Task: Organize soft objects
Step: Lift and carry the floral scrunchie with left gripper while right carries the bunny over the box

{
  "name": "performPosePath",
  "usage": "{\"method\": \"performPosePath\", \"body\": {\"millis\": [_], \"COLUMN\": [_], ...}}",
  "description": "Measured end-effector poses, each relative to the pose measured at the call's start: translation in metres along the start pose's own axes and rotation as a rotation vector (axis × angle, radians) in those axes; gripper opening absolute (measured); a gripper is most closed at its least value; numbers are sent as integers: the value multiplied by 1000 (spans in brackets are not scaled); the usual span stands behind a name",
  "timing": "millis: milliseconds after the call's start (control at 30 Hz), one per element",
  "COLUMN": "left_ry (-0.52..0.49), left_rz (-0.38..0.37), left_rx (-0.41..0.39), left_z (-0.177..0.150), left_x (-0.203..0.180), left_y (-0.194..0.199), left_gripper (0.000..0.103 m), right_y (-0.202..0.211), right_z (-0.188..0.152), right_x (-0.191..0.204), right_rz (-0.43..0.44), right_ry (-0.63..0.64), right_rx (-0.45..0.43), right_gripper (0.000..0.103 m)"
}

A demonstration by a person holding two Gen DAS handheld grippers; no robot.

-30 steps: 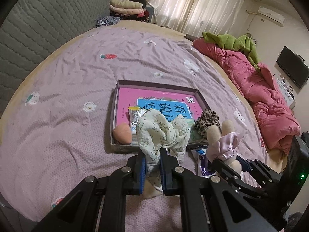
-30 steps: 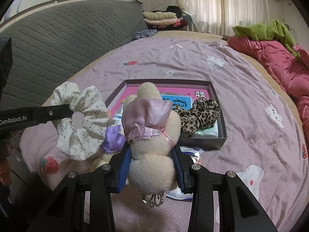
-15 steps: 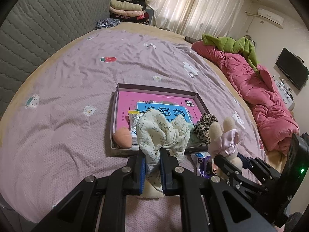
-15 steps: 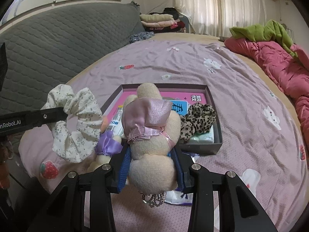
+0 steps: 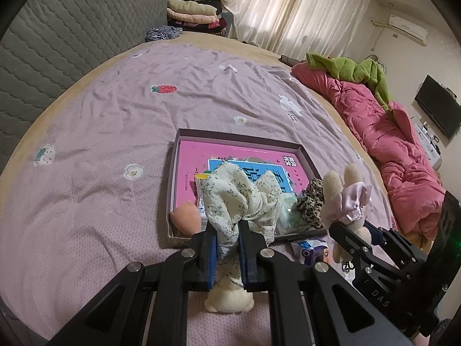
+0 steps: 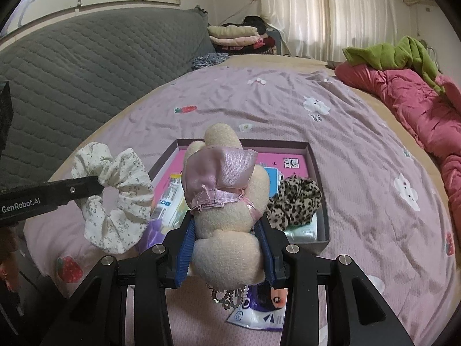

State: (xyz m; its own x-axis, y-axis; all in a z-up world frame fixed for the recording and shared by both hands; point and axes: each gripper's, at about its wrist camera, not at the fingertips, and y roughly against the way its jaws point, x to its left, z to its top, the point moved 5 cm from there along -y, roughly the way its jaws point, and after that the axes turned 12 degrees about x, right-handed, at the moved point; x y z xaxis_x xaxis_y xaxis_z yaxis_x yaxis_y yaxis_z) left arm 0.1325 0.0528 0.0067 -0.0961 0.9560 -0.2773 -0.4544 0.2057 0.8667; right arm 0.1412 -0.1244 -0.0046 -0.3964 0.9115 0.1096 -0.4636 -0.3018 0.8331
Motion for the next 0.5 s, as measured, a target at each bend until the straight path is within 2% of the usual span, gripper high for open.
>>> {"method": "performPosePath", "body": {"millis": [233, 500], "left_ry": [27, 56], "left_rz": [14, 17], "left_rx": [-4, 13], "left_z": [9, 34], "left_x": [7, 16], "left_y": [-10, -37], "left_gripper": [13, 13], "right_y": [-9, -36], "right_z": [15, 33], "right_x": [-1, -1], "right_rz": [6, 15], "right_ry": [-1, -10], "right_rx": [-1, 21], "right_gripper": [42, 42]}}
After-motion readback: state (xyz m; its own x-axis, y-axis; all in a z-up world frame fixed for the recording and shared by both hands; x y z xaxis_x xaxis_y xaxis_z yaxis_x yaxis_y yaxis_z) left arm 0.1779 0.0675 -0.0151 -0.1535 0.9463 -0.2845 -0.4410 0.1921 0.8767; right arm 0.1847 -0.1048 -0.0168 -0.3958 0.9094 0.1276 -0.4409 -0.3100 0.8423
